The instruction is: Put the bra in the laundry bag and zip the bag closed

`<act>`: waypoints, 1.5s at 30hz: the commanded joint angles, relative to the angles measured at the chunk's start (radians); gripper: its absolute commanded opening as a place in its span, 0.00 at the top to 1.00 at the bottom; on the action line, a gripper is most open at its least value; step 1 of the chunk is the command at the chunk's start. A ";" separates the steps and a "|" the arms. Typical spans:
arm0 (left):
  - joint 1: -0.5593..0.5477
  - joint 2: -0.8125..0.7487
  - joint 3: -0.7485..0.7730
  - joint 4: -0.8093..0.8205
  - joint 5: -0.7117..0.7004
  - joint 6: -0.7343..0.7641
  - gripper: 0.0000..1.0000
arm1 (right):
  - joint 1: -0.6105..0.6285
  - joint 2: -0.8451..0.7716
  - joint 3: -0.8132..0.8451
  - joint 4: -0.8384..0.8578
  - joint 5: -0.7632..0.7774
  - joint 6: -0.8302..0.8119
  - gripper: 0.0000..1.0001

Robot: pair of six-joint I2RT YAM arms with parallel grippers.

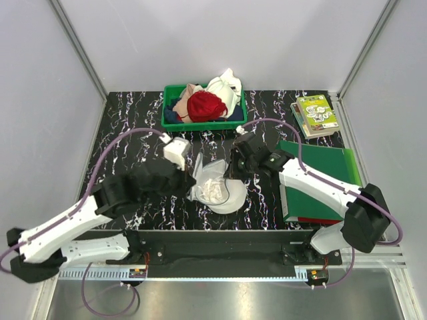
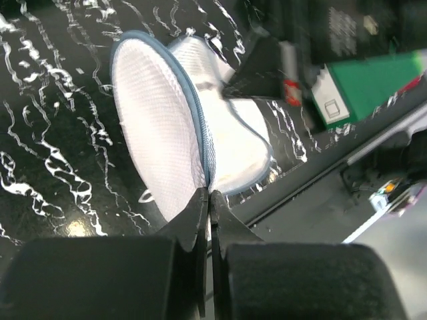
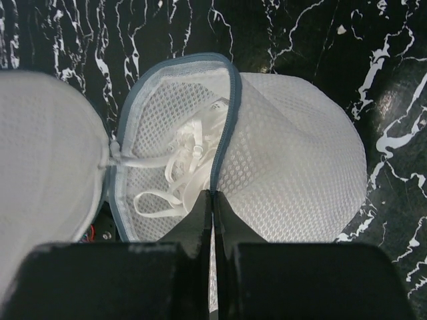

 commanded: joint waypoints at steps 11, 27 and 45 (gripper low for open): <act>-0.239 0.506 0.256 0.074 -0.203 0.002 1.00 | -0.142 -0.029 -0.054 0.074 -0.142 -0.002 0.99; 0.278 0.120 0.060 0.167 0.453 0.138 0.01 | -0.172 -0.037 -0.083 0.083 -0.277 -0.195 0.99; 0.558 0.438 -0.154 0.434 0.950 0.224 0.11 | -0.175 0.117 0.030 0.118 -0.613 -0.396 1.00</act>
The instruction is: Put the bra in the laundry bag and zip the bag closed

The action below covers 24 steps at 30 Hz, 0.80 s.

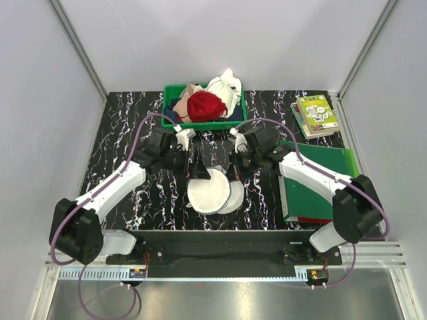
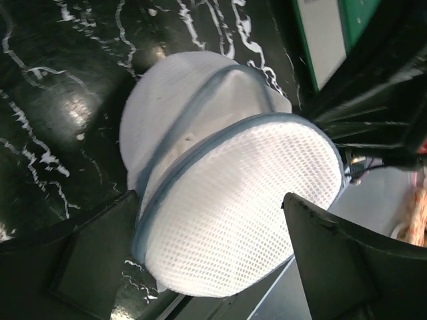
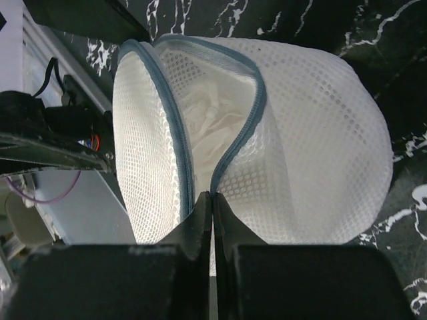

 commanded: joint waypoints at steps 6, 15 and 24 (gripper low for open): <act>-0.001 -0.076 -0.094 0.145 0.209 -0.024 0.53 | -0.026 0.158 0.200 0.024 -0.213 -0.113 1.00; -0.001 -0.257 -0.260 0.139 0.030 -0.238 1.00 | -0.035 0.227 0.329 -0.135 -0.036 -0.063 0.65; -0.002 -0.743 -0.478 0.183 -0.341 -0.685 1.00 | -0.035 0.025 0.245 -0.243 0.353 0.193 0.13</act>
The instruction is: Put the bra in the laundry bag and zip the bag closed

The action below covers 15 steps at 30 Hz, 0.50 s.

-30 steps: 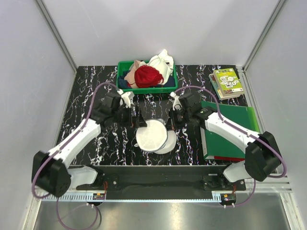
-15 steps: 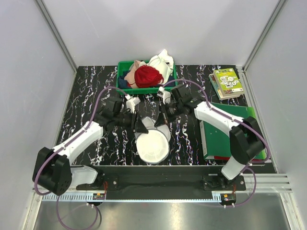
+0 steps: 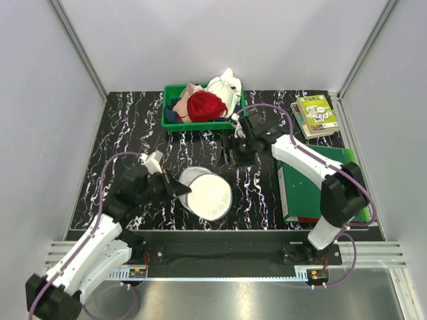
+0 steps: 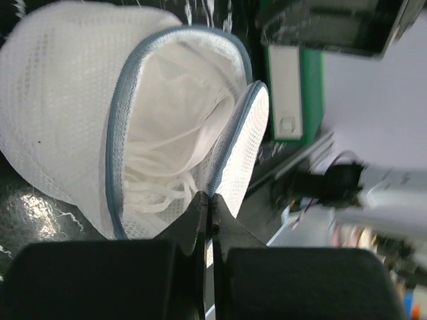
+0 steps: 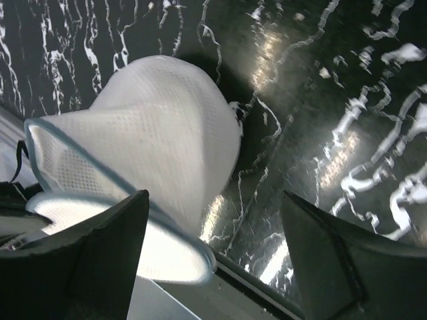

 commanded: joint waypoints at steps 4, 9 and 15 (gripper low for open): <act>-0.001 -0.305 -0.128 0.052 -0.329 -0.351 1.00 | -0.002 -0.320 -0.187 0.017 0.191 0.292 0.07; -0.001 -0.408 -0.208 0.051 -0.437 -0.541 1.00 | 0.084 -0.576 -0.510 0.323 0.119 0.596 0.00; -0.002 -0.390 -0.200 0.049 -0.437 -0.610 1.00 | 0.322 -0.574 -0.678 0.662 0.222 0.854 0.00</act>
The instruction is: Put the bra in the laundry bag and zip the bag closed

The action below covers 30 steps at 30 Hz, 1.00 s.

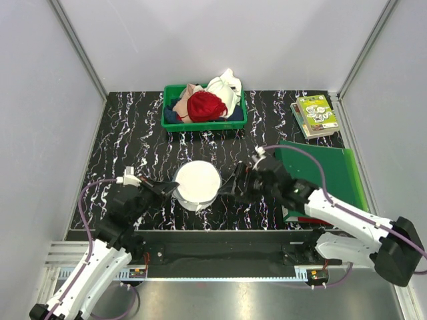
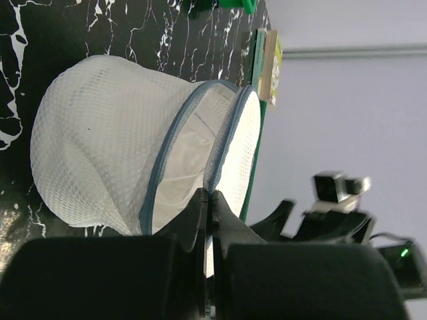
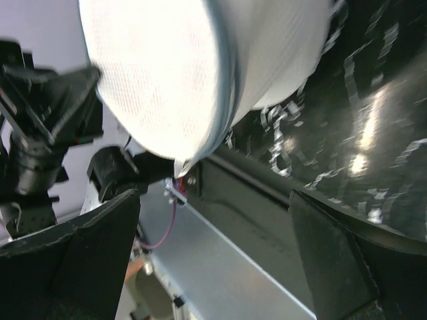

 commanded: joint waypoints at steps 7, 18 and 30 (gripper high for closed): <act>-0.002 -0.011 0.019 0.003 -0.045 -0.094 1.00 | 0.285 0.215 -0.065 0.546 0.296 0.364 0.00; -0.001 -0.004 0.074 -0.135 -0.010 0.034 0.74 | 0.288 0.337 -0.056 0.627 0.379 0.425 0.53; -0.005 0.297 0.424 -0.282 0.218 0.619 0.46 | 0.130 0.079 -0.109 0.396 0.367 0.459 1.00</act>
